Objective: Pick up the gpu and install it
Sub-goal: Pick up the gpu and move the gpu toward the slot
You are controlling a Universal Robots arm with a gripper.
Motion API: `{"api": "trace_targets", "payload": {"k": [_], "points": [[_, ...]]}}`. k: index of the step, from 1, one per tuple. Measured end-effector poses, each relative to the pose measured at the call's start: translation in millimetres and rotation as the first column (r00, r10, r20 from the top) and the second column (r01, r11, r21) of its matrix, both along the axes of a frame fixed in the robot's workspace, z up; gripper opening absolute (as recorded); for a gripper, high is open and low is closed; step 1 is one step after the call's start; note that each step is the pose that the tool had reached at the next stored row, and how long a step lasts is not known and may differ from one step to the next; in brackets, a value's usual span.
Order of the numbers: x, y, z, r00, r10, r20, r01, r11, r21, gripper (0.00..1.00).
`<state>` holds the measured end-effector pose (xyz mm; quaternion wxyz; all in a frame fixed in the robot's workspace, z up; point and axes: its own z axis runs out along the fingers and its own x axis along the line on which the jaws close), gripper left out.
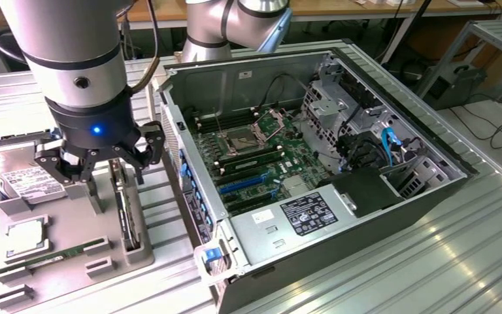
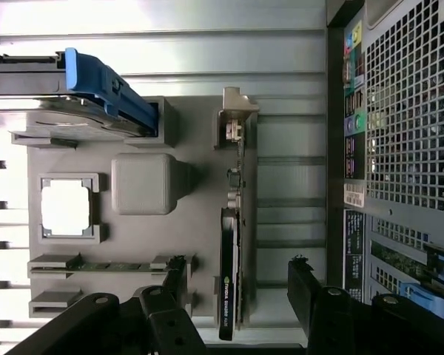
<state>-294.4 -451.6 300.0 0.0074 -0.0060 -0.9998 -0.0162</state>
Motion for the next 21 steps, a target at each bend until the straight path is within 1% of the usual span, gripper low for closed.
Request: {"api": "trace_targets", "payload": {"k": [1,3,4,5,6,7,8,9,10,11,19,21], "points": [[0.0,0.0,-1.3,1.0,0.0,0.0,0.0,1.0,0.0,0.66],[0.0,0.0,-6.8,1.0,0.0,0.0001,0.0,1.0,0.0001,0.66],[0.0,0.0,-15.0,0.9988,0.049,0.0,-0.049,0.9988,-0.0001,0.66],[-0.1,0.5,-21.7,0.9986,0.054,0.0,-0.054,0.9986,0.0,0.66],[-4.4,-0.3,-37.5,0.9986,0.054,0.0001,-0.054,0.9986,0.0001,0.66],[-4.8,-0.4,-50.3,0.9991,0.042,0.0,-0.042,0.9991,0.0,0.66],[-4.9,-0.4,-58.7,0.9991,0.042,-0.0001,-0.042,0.9991,-0.0001,0.66],[-5.3,0.4,-73.8,0.9991,0.042,0.0,-0.042,0.9991,-0.0001,0.66],[-5.3,0.4,-82.0,0.9992,0.039,0.0,-0.039,0.9992,-0.0007,0.45],[-5.1,0.5,-82.7,0.9997,0.025,0.0,-0.025,0.9997,-0.0038,0.45],[-4.1,0.5,-82.8,0.9997,0.025,0.0002,-0.025,0.9997,-0.0045,0.44],[-4.1,0.5,-82.7,0.9997,0.025,0.0001,-0.025,0.9997,-0.0046,0.31]]}}
